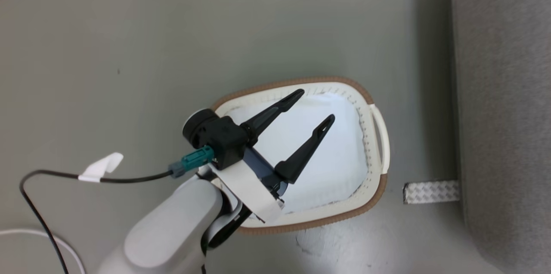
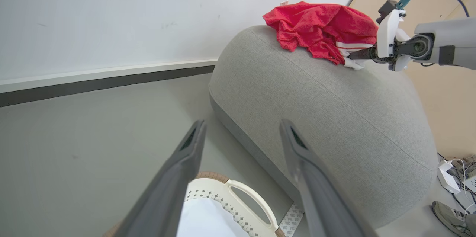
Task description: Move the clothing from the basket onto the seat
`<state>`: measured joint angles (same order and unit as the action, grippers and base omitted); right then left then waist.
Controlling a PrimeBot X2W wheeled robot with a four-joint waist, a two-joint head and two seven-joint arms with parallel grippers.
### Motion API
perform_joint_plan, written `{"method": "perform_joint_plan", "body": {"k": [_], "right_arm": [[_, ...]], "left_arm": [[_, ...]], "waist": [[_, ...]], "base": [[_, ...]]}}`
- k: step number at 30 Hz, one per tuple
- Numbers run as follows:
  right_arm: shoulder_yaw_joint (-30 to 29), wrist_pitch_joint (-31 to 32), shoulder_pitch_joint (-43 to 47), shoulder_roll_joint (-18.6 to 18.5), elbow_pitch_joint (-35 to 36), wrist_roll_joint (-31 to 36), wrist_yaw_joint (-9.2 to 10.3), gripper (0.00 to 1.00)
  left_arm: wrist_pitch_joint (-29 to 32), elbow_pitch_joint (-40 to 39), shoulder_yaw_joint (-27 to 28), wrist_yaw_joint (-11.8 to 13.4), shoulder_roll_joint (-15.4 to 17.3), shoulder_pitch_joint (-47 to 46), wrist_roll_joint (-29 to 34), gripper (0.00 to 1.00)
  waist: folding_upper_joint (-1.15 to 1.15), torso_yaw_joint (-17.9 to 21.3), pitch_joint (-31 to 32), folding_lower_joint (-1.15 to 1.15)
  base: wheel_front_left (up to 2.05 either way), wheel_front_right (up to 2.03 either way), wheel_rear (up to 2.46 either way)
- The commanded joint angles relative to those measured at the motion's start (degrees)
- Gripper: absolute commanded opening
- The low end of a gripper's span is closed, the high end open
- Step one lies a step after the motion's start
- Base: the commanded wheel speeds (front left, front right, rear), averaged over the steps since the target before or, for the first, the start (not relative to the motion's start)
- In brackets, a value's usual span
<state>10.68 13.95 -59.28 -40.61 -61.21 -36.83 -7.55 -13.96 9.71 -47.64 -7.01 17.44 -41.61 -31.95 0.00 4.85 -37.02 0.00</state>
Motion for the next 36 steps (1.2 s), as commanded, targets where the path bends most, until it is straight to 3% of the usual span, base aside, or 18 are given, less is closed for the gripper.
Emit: {"method": "perform_joint_plan", "body": {"k": [1,9,15,21,30,36], "right_arm": [[0.89,1.96,0.86,1.32,-0.37,-0.44,0.12,1.0],[6.0,10.58,4.47,0.25,6.96,-1.62,0.13,1.0],[7.88,17.19,8.65,-3.91,14.34,-2.96,0.13,1.0],[6.78,13.01,12.98,-6.25,26.8,-1.62,0.13,1.0],[-1.85,-3.49,21.71,4.52,40.66,5.65,0.13,1.0],[-9.22,-11.25,34.38,15.23,51.05,11.82,0.13,1.0]], "left_arm": [[-0.31,0.4,0.18,0.2,0.11,0.97,-0.19,1.0],[-0.9,2.66,1.99,1.58,-0.06,5.27,-2.18,1.0],[-1.14,3.24,5.94,3.61,-0.45,8.85,-4.4,1.0],[-1.18,1.73,13.41,5.78,1.03,13.23,-7.06,1.0],[-1.19,0.23,25.5,11.44,3.65,22.6,-6.56,1.0],[-1.19,0.25,33.36,12.01,2.12,30.11,-6.41,1.0]], "waist": [[0.0,0.65,2.41,0.0],[0.0,2.52,13.23,0.0],[0.0,2.16,21.59,0.0],[0.0,1.13,29.23,0.0],[0.0,-0.98,36.89,0.0],[0.0,-2.21,37.95,0.0]], "base": [[0.0,0.0,0.0],[0.0,0.0,0.0],[0.0,0.0,0.0],[0.0,0.0,0.0],[0.0,0.0,0.0],[0.0,0.0,0.0]]}}
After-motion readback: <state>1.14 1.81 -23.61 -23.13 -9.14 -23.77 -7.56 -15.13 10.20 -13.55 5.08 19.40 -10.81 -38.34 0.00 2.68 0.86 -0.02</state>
